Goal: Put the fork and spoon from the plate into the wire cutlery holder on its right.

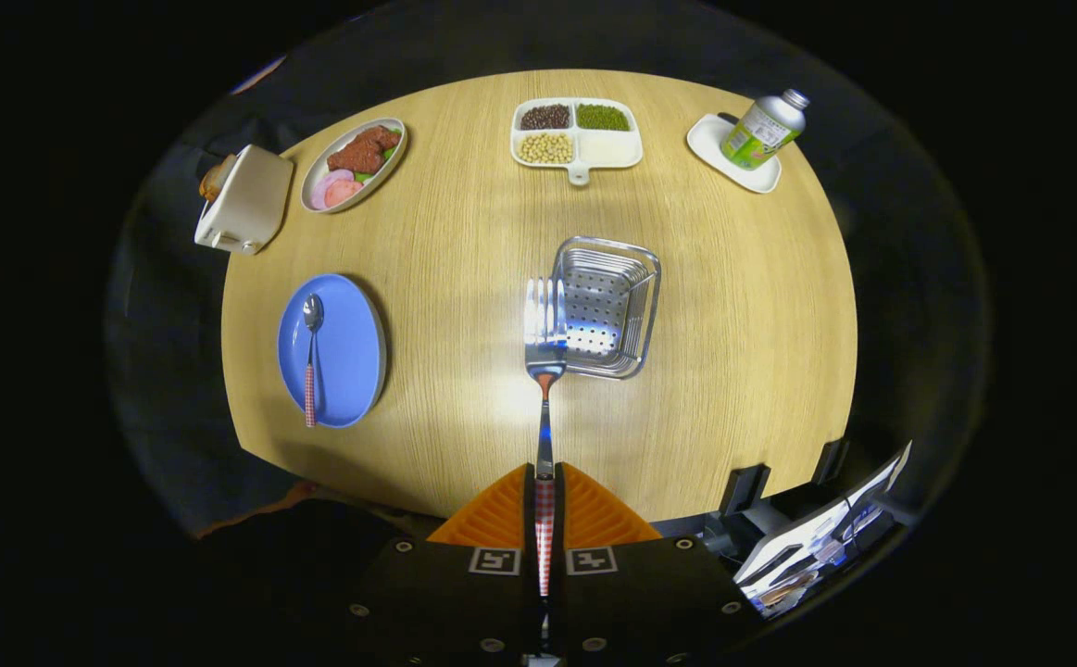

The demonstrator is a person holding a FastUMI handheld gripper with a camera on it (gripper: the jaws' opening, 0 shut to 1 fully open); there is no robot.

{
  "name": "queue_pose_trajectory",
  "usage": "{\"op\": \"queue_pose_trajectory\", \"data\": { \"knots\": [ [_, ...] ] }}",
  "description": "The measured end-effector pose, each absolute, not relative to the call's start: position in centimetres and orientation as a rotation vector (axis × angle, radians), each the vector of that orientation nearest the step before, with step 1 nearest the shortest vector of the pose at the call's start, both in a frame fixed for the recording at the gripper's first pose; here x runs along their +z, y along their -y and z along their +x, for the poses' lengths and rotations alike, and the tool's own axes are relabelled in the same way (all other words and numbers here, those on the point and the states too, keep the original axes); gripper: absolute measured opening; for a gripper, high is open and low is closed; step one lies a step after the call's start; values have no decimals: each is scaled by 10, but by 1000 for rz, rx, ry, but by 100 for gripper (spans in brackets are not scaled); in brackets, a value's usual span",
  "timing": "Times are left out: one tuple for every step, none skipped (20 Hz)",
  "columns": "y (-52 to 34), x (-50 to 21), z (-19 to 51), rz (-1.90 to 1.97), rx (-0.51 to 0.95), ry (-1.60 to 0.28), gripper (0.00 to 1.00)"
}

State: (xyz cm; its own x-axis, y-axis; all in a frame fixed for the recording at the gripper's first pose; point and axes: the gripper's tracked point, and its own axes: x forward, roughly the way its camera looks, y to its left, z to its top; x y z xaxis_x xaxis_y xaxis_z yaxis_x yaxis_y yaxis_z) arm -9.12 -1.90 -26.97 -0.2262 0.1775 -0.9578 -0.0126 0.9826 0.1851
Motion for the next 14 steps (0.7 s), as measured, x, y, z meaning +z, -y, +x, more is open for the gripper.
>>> {"op": "queue_pose_trajectory", "data": {
  "knots": [
    [23, -272, -92, 130, 189, -1827, 4],
    [28, -276, -92, 130, 203, -1862, 4],
    [33, -280, -91, 126, 208, -1894, 4],
    [35, -284, -91, 124, 221, -1932, 3],
    [39, -287, -91, 113, 230, -1969, 3],
    [45, -290, -91, 92, 247, -2005, 4],
    [49, -292, -91, 70, 261, -2038, 3],
    [53, -294, -90, 51, 273, -2076, 3],
    [56, -294, -87, 39, 291, -2113, 3],
    [57, -295, -85, 23, 309, -2140, 3],
    [58, -296, -80, 7, 324, -2162, 3],
    [59, -297, -76, -9, 334, -2185, 3],
    [59, -298, -69, -17, 341, -2203, 3],
    [56, -298, -63, -19, 352, -2218, 4]
  ]
}}
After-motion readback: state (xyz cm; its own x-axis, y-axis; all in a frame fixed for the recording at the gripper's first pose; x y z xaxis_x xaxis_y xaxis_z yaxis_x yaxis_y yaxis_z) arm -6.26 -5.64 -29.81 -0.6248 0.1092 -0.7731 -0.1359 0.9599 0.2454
